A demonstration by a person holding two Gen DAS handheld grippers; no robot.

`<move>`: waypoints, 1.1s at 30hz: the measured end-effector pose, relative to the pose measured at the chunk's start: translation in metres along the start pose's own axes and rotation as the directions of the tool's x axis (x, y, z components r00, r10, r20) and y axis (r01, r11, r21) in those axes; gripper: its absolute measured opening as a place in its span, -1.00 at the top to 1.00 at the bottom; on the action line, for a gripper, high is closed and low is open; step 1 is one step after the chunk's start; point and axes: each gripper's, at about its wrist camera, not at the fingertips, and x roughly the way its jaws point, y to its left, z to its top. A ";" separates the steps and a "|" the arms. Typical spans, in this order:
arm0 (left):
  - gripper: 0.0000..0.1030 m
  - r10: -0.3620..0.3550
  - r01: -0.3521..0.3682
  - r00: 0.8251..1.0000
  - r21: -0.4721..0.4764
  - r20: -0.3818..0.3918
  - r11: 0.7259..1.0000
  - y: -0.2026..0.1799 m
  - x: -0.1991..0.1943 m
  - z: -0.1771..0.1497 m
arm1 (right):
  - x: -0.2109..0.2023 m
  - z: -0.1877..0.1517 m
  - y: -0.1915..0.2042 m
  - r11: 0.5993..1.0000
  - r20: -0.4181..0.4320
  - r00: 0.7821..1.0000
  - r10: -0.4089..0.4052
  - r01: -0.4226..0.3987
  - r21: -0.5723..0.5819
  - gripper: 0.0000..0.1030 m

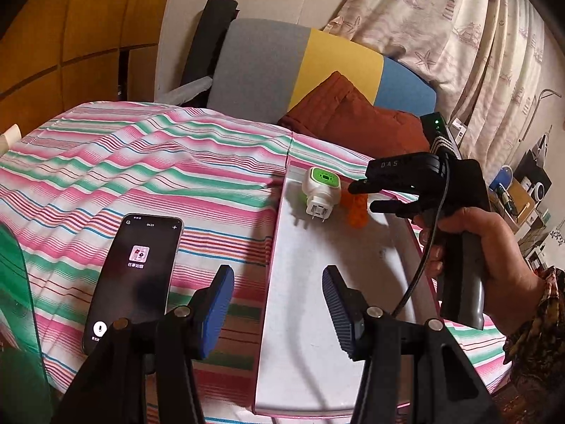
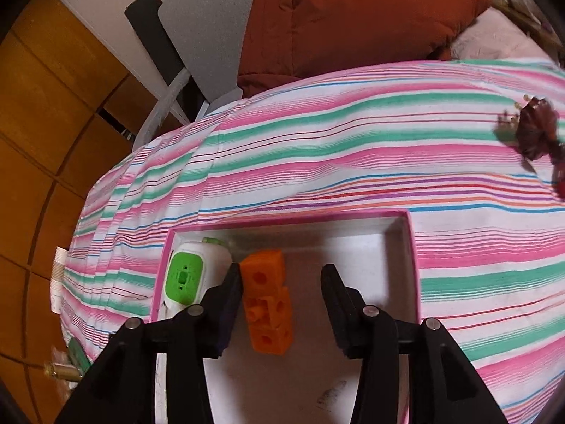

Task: Organize rigid objects
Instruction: 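Lower the orange block into the tray beside the plug and open right tool, then move right tool back toward the toy pile while left tool moves there too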

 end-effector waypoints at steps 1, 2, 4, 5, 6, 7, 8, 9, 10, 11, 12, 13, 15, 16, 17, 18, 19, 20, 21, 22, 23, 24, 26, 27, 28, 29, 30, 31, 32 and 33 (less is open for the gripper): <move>-0.02 -0.001 0.001 1.000 0.002 -0.002 1.000 0.000 0.000 0.000 | -0.001 -0.001 -0.001 1.000 0.003 1.000 -0.005 0.005 0.001 0.09; -0.02 -0.001 0.001 1.000 0.003 -0.002 1.000 0.000 -0.001 0.000 | -0.002 -0.001 -0.002 1.000 0.005 1.000 -0.007 0.007 0.003 0.09; -0.02 0.003 -0.003 1.000 0.001 0.003 1.000 0.001 -0.003 -0.001 | -0.004 -0.001 -0.003 1.000 0.007 1.000 -0.012 0.012 0.006 0.09; -0.02 0.004 -0.004 1.000 0.002 0.003 1.000 0.000 -0.004 -0.002 | -0.005 -0.001 -0.003 1.000 0.008 1.000 -0.014 0.014 0.005 0.09; -0.02 0.005 -0.005 1.000 0.003 0.001 1.000 0.000 -0.004 -0.002 | -0.006 -0.002 -0.004 1.000 0.012 1.000 -0.020 0.020 0.000 0.09; -0.02 0.006 -0.006 1.000 0.002 0.000 1.000 0.001 -0.004 -0.002 | -0.007 -0.002 -0.004 1.000 0.015 1.000 -0.026 0.026 -0.003 0.09; -0.02 0.005 -0.005 1.000 0.001 0.001 1.000 0.001 -0.004 -0.002 | -0.008 -0.002 -0.005 0.999 0.020 0.999 -0.035 0.035 -0.006 0.09; -0.02 0.007 -0.007 1.000 0.001 0.001 1.000 0.001 -0.005 -0.002 | -0.010 -0.002 -0.005 0.999 0.023 0.999 -0.046 0.046 -0.010 0.09; -0.02 0.007 -0.007 1.000 0.002 0.000 1.000 0.001 -0.004 -0.003 | -0.011 -0.002 -0.006 0.999 0.023 0.999 -0.049 0.050 -0.012 0.09; -0.02 0.006 -0.006 1.000 0.002 -0.002 1.000 0.000 -0.004 -0.003 | -0.012 -0.002 -0.006 0.999 0.022 0.998 -0.051 0.051 -0.015 0.09; -0.02 0.005 -0.005 1.000 0.002 -0.001 1.000 0.000 -0.005 -0.003 | -0.012 -0.002 -0.007 0.999 0.021 0.998 -0.051 0.052 -0.017 0.09; -0.02 0.007 -0.007 1.000 0.003 0.000 1.000 0.000 -0.005 -0.003 | -0.012 -0.001 -0.007 0.998 0.022 0.998 -0.053 0.054 -0.018 0.09; -0.02 0.007 -0.007 1.000 0.005 -0.001 1.000 -0.001 -0.006 -0.004 | -0.013 -0.001 -0.007 0.997 0.027 0.997 -0.067 0.068 -0.025 0.09; -0.02 0.004 -0.004 1.000 0.005 0.001 1.000 -0.001 -0.006 -0.004 | -0.013 -0.001 -0.006 0.997 0.029 0.997 -0.075 0.076 -0.032 0.09; -0.02 0.005 -0.005 1.000 0.007 0.004 1.000 -0.001 -0.007 -0.004 | -0.014 -0.001 -0.005 0.995 0.028 0.996 -0.081 0.082 -0.049 0.10; -0.02 0.009 -0.009 1.000 0.009 0.005 1.000 -0.001 -0.007 -0.004 | -0.014 -0.001 -0.004 0.994 0.028 0.996 -0.085 0.086 -0.060 0.15; -0.02 0.011 -0.011 1.000 0.009 0.004 1.000 -0.001 -0.007 -0.004 | -0.014 -0.001 -0.003 0.993 0.030 0.995 -0.094 0.096 -0.071 0.17; -0.02 0.009 -0.009 1.000 0.007 0.005 1.000 0.000 -0.007 -0.004 | -0.015 0.000 -0.002 0.990 0.033 0.993 -0.116 0.119 -0.082 0.18; -0.02 0.008 -0.008 1.000 0.005 0.005 1.000 0.000 -0.007 -0.005 | -0.016 0.000 -0.002 0.985 0.036 0.989 -0.146 0.149 -0.091 0.19; -0.02 0.012 -0.012 1.000 0.005 0.002 1.000 0.001 -0.007 -0.005 | -0.016 0.001 -0.002 0.982 0.033 0.987 -0.159 0.161 -0.096 0.19; -0.02 0.013 -0.013 1.000 0.004 0.001 1.000 0.001 -0.007 -0.005 | -0.015 0.001 -0.004 0.983 0.027 0.987 -0.156 0.158 -0.092 0.19; -0.02 0.012 -0.012 1.000 0.002 0.000 1.000 0.002 -0.007 -0.005 | -0.015 0.000 -0.007 0.986 0.020 0.989 -0.144 0.145 -0.084 0.19; -0.02 0.012 -0.012 1.000 0.004 0.000 1.000 0.001 -0.008 -0.006 | -0.015 0.000 -0.010 0.986 0.018 0.990 -0.143 0.144 -0.080 0.19; -0.02 0.015 -0.015 1.000 0.005 0.000 1.000 0.001 -0.008 -0.006 | -0.016 -0.001 -0.011 0.987 0.018 0.990 -0.138 0.139 -0.077 0.19; -0.02 0.014 -0.014 1.000 0.006 0.002 1.000 0.001 -0.008 -0.006 | -0.018 -0.002 -0.012 0.990 0.021 0.993 -0.119 0.121 -0.070 0.19; -0.02 0.011 -0.011 1.000 0.008 0.002 1.000 0.000 -0.009 -0.006 | -0.021 -0.003 -0.013 0.993 0.027 0.995 -0.098 0.099 -0.061 0.19; -0.02 0.013 -0.013 1.000 0.010 0.002 1.000 -0.001 -0.009 -0.006 | -0.026 -0.005 -0.014 0.995 0.033 0.996 -0.086 0.087 -0.054 0.19; -0.02 0.014 -0.014 1.000 0.011 0.003 1.000 -0.001 -0.009 -0.007 | -0.029 -0.006 -0.014 0.995 0.036 0.996 -0.085 0.087 -0.053 0.19; -0.02 0.013 -0.013 1.000 0.012 0.003 1.000 -0.002 -0.009 -0.007 | -0.033 -0.009 -0.014 0.995 0.040 0.996 -0.081 0.084 -0.055 0.19; -0.02 0.012 -0.011 1.000 0.014 -0.001 1.000 -0.003 -0.009 -0.008 | -0.038 -0.011 -0.014 0.995 0.044 0.996 -0.074 0.077 -0.063 0.19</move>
